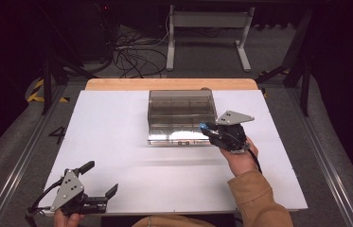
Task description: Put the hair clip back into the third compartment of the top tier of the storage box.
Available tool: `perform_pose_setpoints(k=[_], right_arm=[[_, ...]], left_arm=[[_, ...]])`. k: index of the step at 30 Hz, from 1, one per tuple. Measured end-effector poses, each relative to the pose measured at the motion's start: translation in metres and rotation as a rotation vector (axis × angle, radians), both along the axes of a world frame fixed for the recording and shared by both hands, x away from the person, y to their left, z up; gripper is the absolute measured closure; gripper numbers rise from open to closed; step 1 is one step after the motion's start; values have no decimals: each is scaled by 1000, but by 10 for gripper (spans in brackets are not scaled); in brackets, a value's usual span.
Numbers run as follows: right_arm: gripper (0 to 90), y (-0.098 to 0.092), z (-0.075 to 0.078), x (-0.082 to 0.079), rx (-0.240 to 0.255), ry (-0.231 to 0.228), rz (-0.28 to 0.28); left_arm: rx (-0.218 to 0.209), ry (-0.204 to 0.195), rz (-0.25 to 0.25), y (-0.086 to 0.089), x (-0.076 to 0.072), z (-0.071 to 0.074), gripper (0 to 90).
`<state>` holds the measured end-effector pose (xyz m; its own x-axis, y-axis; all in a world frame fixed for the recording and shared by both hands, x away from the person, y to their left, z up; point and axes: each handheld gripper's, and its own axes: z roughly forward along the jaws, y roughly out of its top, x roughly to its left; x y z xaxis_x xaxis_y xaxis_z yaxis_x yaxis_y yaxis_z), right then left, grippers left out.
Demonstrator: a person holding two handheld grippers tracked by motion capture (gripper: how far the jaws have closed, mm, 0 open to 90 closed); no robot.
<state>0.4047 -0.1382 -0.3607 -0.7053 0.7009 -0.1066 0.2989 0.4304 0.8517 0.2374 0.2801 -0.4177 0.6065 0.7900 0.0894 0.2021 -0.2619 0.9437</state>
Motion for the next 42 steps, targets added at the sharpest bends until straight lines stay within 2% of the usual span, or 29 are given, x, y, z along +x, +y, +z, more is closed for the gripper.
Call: perform_pose_setpoints(k=[12,27,42], right_arm=[[704,0,-10,13,-22,56,-25],[704,-1,-16,21,-36,112,-34],[703,1,-20,24,-51,141,-34]], left_arm=[[-1,2,-1,0,0,0,8],[0,4,-2,0,0,0,8],[1,1,-1,0,0,0,8]])
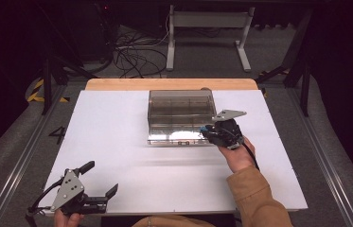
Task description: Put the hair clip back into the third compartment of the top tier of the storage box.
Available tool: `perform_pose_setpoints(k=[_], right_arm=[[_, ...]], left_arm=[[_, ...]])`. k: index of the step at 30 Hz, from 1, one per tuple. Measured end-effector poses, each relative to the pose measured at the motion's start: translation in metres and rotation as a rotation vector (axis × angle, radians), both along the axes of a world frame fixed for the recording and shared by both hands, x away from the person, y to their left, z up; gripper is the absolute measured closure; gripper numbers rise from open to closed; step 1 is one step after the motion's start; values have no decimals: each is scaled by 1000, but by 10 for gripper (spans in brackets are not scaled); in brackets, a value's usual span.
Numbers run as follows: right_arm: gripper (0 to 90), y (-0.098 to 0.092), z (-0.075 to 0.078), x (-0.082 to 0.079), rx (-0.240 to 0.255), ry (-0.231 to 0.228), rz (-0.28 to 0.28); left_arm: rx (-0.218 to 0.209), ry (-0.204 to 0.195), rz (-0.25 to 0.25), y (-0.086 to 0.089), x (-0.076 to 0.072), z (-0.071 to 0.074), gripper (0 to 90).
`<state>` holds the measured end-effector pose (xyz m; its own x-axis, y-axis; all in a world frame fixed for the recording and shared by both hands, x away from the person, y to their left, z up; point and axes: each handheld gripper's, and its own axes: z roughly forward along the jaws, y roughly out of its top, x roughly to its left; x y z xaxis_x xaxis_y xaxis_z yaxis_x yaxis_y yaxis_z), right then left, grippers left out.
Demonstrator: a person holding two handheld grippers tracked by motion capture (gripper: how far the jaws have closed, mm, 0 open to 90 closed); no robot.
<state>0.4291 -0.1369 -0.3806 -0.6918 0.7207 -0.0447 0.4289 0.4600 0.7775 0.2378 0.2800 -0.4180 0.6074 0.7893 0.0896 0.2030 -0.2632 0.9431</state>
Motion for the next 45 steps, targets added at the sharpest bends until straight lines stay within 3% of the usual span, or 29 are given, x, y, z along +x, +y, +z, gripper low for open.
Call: perform_pose_setpoints(k=[10,24,35,45], right_arm=[[648,-2,3,-2,31,-1,13],[573,-9,20,-16,88,-105,45],[542,-6,24,-22,90,-133,66],[361,-16,35,-36,131,-168,135]], left_arm=[[-3,2,-1,0,0,0,9],[-4,-2,1,0,0,0,8],[-8,0,1,0,0,0,8],[-14,-3,4,2,0,1,8]])
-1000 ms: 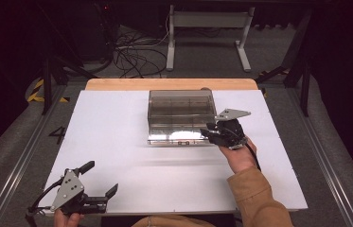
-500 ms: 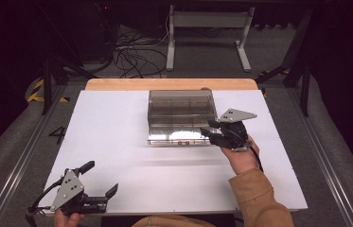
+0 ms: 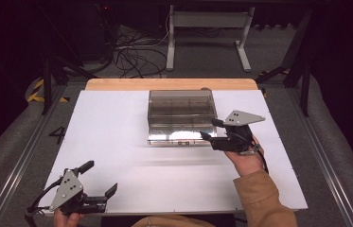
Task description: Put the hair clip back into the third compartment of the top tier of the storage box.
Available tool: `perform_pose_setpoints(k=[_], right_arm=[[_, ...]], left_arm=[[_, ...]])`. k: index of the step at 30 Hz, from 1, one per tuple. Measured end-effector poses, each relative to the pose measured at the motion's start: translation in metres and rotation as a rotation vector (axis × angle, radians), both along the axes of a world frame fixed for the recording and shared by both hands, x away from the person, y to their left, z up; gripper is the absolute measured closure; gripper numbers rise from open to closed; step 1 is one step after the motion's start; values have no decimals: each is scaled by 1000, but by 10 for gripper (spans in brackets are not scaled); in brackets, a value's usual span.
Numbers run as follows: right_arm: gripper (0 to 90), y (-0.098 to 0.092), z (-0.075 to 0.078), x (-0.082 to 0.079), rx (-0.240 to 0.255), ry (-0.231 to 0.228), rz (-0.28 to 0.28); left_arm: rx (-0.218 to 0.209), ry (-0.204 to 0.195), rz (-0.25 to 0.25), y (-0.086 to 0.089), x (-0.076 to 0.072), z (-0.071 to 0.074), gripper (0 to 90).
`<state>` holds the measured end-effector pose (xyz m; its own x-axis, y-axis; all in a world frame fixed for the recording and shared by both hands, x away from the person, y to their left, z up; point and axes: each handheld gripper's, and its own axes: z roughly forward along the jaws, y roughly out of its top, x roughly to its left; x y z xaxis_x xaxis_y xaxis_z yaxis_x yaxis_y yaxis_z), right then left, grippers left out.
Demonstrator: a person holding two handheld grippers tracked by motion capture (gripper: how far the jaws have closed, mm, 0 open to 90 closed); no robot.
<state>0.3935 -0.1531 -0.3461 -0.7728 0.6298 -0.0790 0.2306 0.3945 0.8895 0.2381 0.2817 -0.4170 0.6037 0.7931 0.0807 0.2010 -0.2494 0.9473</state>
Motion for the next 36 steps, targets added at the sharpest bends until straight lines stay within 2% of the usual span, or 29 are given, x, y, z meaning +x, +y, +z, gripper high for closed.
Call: perform_pose_setpoints(k=[5,11,14,18,28,36], right_arm=[[256,-6,4,-12,8,-13,41],[151,-18,3,-24,67,-17,82],[107,-25,1,-29,101,-12,103],[60,-32,-8,-33,107,-2,128],[8,-44,-29,-46,132,0,168],[1,-53,-46,-52,154,35,174]], left_arm=[[-4,1,-1,1,0,0,8],[-15,5,-2,1,1,0,8],[-15,3,-3,1,1,0,8],[-17,2,-5,1,1,1,8],[-18,-2,-4,1,2,0,8],[-26,-2,-5,2,1,0,8]])
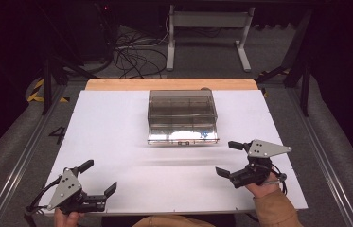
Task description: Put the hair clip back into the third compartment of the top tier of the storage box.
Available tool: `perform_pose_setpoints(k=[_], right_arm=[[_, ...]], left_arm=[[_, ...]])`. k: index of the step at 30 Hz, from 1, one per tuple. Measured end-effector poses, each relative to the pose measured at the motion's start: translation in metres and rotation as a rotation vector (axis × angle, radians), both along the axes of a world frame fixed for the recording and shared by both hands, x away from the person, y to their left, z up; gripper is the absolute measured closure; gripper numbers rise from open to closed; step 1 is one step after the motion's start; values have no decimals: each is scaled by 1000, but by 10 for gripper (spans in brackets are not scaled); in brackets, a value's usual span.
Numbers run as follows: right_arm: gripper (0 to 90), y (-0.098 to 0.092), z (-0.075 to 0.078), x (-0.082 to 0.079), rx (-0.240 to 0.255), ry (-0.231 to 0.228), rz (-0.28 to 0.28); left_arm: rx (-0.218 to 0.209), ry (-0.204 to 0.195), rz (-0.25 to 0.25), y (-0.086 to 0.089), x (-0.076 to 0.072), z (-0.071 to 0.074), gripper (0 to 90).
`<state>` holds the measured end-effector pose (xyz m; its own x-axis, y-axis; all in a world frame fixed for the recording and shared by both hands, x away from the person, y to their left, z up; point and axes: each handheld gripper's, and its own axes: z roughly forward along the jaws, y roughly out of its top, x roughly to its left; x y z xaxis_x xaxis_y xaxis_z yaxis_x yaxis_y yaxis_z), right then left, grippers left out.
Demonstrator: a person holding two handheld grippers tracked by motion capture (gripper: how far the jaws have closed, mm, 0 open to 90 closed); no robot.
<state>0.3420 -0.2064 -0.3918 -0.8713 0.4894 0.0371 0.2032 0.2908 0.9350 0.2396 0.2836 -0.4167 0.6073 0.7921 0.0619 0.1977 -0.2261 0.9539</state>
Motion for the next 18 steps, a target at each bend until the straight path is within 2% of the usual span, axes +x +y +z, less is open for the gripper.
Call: perform_pose_setpoints(k=[18], right_arm=[[5,-6,-35,-11,-33,31,2]], left_arm=[[-12,5,-9,1,1,-1,6]])
